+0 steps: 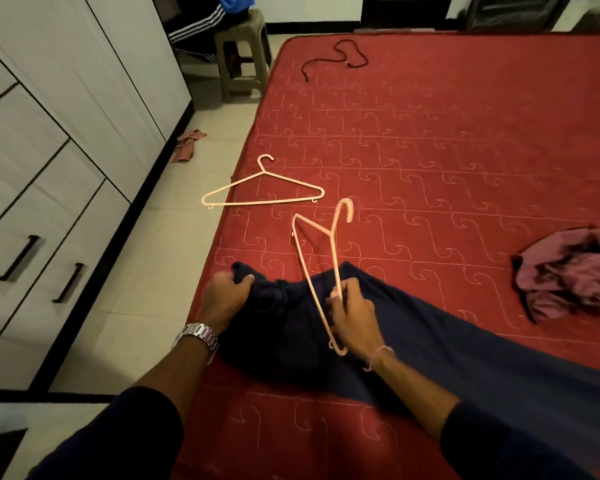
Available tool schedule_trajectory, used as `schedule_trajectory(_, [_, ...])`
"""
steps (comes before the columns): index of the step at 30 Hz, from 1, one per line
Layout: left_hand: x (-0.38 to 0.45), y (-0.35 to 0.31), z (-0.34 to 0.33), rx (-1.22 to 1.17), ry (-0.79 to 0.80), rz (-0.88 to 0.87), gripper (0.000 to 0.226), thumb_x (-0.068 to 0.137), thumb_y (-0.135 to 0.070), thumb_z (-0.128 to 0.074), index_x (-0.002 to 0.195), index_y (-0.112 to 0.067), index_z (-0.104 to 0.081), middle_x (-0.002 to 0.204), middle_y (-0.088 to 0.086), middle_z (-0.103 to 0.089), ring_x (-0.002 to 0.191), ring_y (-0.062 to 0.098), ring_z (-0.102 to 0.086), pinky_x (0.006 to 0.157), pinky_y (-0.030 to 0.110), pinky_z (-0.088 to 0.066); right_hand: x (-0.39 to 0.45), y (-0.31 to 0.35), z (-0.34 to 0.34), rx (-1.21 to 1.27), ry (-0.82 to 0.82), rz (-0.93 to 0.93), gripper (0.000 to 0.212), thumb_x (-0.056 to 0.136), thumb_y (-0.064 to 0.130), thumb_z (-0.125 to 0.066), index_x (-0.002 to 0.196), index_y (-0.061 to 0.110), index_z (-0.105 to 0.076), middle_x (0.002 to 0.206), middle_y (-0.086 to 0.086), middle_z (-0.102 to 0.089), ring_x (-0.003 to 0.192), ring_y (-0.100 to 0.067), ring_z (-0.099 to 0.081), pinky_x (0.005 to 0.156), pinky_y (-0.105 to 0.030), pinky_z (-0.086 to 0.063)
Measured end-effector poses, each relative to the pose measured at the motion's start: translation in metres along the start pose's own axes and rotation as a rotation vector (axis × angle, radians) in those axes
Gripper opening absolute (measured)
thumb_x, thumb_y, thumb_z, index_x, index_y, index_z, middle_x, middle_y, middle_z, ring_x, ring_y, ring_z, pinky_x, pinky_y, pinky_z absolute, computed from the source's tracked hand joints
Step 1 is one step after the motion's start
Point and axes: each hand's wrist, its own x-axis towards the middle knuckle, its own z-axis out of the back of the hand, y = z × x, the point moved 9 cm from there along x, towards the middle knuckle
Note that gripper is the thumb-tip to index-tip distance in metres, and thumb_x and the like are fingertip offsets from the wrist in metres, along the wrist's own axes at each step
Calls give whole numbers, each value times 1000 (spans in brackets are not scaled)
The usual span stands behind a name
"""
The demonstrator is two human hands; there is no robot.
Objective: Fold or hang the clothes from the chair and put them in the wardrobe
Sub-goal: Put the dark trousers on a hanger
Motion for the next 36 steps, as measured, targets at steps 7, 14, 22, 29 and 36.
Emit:
schedule_trajectory(7, [-37, -44, -65, -269, 184, 9, 49, 90, -16, -73, 60, -21, -34, 56, -1, -33, 48, 13, -30, 42, 25, -26, -65, 20, -30, -123, 67, 212, 13, 93, 40, -53, 92, 28, -47, 103, 7, -56, 86, -12, -56, 79, -40, -50])
schedule_trajectory(14, [-81, -34, -107, -808, 530, 328, 96, 92, -79, -13, 112, 2, -62, 107, 29, -70, 102, 39, -68, 89, 44, -56, -77, 2, -59, -30, 353, 166, 23, 89, 51, -63, 101, 33, -55, 129, -1, -37, 93, -8, -53, 91, -23, -44])
schedule_trajectory(22, [-78, -17, -104, -783, 298, 179, 60, 103, -50, -43, 113, 8, -57, 76, 17, -72, 72, 26, -72, 74, 38, -58, -43, -38, -38, 317, 122, -241, 32, 95, 42, -64, 102, 14, -48, 86, 5, -56, 72, -2, -51, 60, -12, -41])
schedule_trajectory(29, [-97, -21, -99, -586, 392, -29, 70, 69, -67, -73, 113, -13, -62, 96, 6, -67, 94, 21, -68, 89, 36, -57, -31, -42, -47, 227, -7, -233, 48, 91, 35, -68, 123, 20, -35, 106, -4, -60, 90, -16, -62, 72, -31, -55])
schedule_trajectory(36, [-92, -17, -90, -386, 260, -117, 10, 95, -22, -66, 93, -11, -65, 89, 12, -72, 86, 24, -71, 80, 36, -58, -38, -16, -97, 71, 270, -120, 80, 81, 56, -46, 151, 59, -8, 154, -17, -28, 138, -37, -37, 116, -53, -35])
